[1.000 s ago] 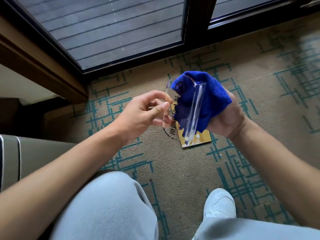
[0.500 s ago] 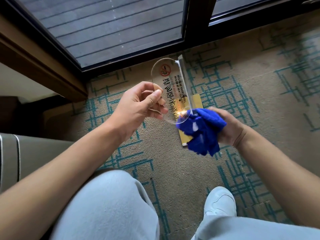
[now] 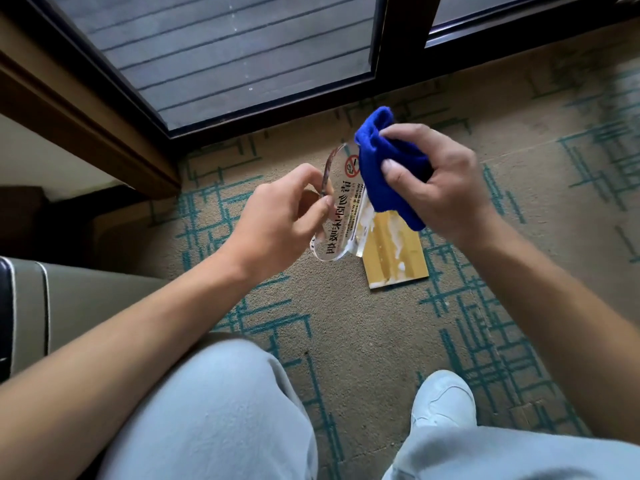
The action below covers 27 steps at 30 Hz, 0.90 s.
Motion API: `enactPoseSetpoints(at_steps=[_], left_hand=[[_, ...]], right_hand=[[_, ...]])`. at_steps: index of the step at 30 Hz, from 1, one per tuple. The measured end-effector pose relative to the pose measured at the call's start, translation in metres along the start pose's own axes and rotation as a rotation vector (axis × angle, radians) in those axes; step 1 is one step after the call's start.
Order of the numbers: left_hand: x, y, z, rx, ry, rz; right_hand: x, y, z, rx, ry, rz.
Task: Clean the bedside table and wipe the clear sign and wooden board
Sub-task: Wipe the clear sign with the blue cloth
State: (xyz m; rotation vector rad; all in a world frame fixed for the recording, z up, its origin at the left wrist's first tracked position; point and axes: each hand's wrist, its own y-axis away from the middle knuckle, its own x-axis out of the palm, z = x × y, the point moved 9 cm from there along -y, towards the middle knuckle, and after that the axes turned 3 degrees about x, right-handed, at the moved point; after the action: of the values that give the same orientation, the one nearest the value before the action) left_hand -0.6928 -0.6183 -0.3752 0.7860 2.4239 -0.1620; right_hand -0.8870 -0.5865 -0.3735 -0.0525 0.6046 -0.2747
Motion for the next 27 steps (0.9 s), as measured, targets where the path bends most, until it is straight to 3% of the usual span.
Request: enactPoseSetpoints(at_steps=[4, 6, 14, 18, 20, 24, 27], left_hand=[[0.004, 0.001, 0.001, -0.011, -0.049, 0.008], [0.005, -0.002, 0.003, -0.024, -0.028, -0.018], [0.001, -0.003, 0.029, -0.196, 0.205, -0.117], [-0.005, -0.003, 0.038, -0.262, 0.277, -0.178], [-0.007, -0.003, 0.040, -0.270, 0.283, -0.175], [-0.005, -0.002, 0.034, -0.219, 0.335, -0.107], [0.000, -0.003, 0.020, -0.110, 0.384, -0.021]], right_hand=[[0.003, 0.023, 0.016, -0.110, 0.254, -0.178], [0.012, 0.030, 0.021, -0.147, 0.321, -0.177], [0.042, 0.047, 0.016, -0.111, 0.307, -0.002], [0.058, 0.047, 0.007, -0.049, 0.280, 0.248], [0.051, 0.046, -0.006, 0.036, 0.129, 0.306], [0.002, 0.030, -0.044, 0.368, -0.463, 0.008], [-0.001, 0.023, -0.066, 0.548, -0.770, 0.000]])
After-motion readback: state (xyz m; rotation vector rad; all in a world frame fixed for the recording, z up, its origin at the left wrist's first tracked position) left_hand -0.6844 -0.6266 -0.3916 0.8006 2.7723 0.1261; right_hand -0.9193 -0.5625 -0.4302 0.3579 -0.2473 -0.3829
